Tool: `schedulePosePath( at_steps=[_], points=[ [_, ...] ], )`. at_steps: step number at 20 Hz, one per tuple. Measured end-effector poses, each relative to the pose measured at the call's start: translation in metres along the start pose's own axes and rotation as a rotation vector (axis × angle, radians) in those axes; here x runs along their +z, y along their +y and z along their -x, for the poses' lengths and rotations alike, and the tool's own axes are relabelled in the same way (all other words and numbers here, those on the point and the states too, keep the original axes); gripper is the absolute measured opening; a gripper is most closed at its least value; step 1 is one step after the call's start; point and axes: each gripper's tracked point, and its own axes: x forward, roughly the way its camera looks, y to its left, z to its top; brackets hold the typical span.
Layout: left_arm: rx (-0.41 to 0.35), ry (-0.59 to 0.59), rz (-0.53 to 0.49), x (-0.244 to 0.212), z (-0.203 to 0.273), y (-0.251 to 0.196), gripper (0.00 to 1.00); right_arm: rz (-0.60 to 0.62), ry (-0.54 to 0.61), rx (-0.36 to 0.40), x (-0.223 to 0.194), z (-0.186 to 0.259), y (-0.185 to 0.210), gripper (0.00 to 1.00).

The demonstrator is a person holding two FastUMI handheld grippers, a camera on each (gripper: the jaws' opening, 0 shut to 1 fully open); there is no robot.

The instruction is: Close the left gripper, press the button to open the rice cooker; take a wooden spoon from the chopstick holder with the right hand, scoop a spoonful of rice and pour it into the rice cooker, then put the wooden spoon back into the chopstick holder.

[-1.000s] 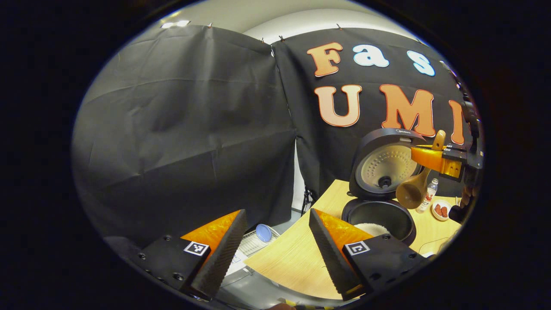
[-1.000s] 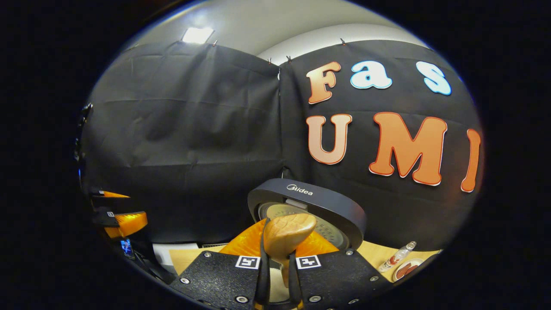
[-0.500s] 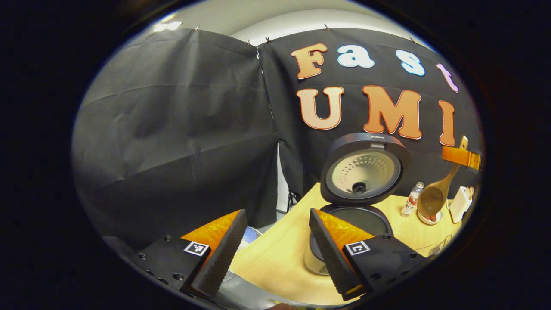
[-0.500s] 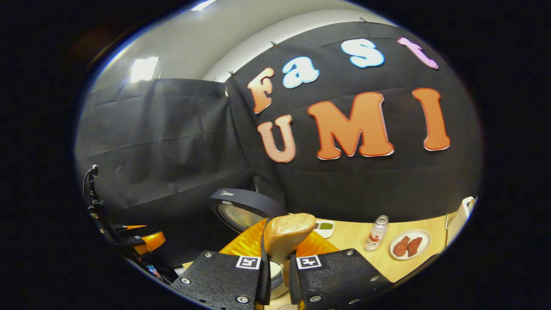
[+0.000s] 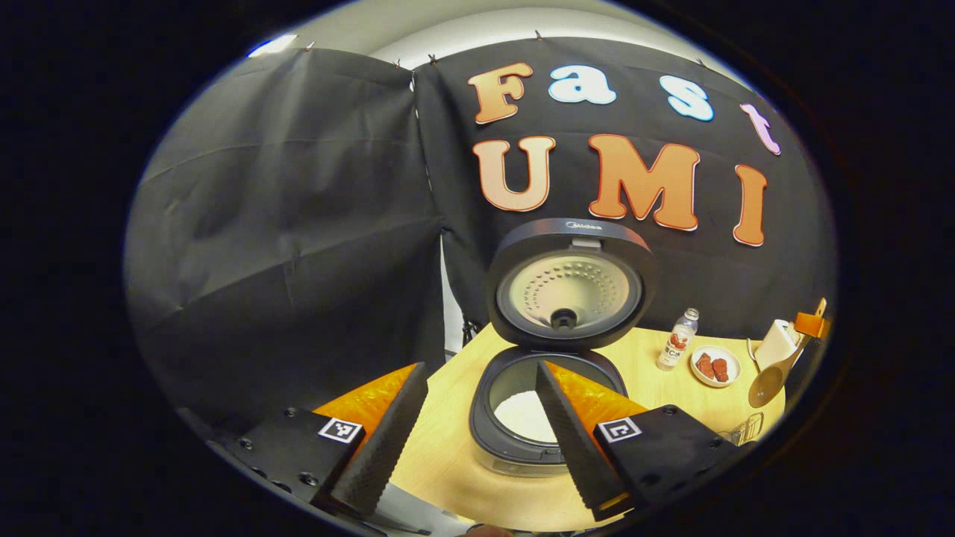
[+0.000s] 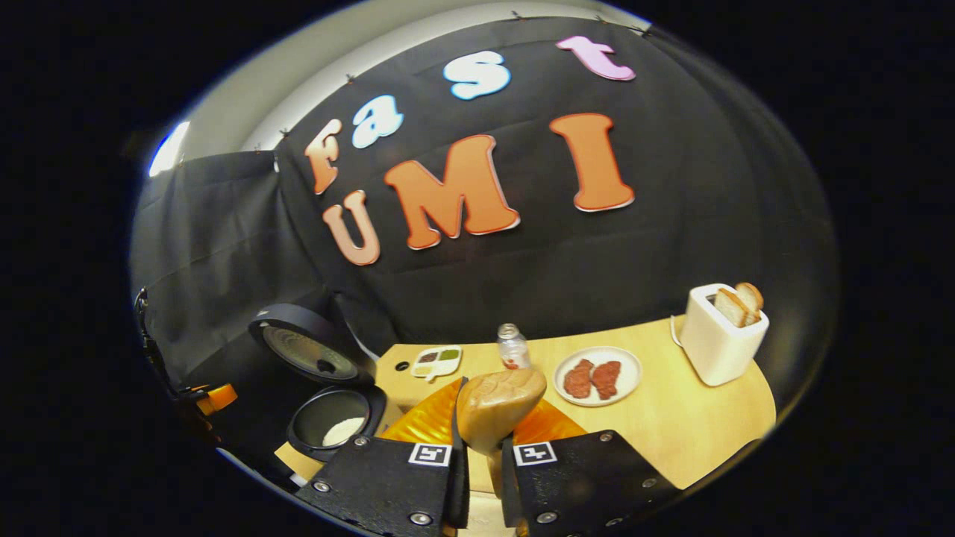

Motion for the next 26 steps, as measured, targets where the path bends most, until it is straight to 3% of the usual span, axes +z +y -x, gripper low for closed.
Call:
schedulePosePath(
  at_steps=[7,13,17,20,26],
  points=[
    [-0.045,0.026,-0.029,0.0,-0.006,-0.044,0.99,-0.079,0.033,-0.185,-0.026,0.028,-0.096,0.16],
    [-0.051,0.018,-0.053,0.006,0.002,-0.058,1.0,-0.134,0.121,-0.22,-0.089,0.015,-0.127,0.17],
    [-0.029,0.013,-0.074,0.011,0.007,-0.054,1.0,-0.138,0.129,-0.219,-0.104,0.002,-0.133,0.17],
    [-0.027,0.006,-0.072,0.014,0.009,-0.056,0.99,-0.165,0.122,-0.261,-0.115,-0.002,-0.147,0.17],
    [-0.047,-0.001,-0.073,0.02,-0.002,-0.069,0.99,-0.218,0.206,-0.254,-0.146,0.005,-0.15,0.19]
  ],
)
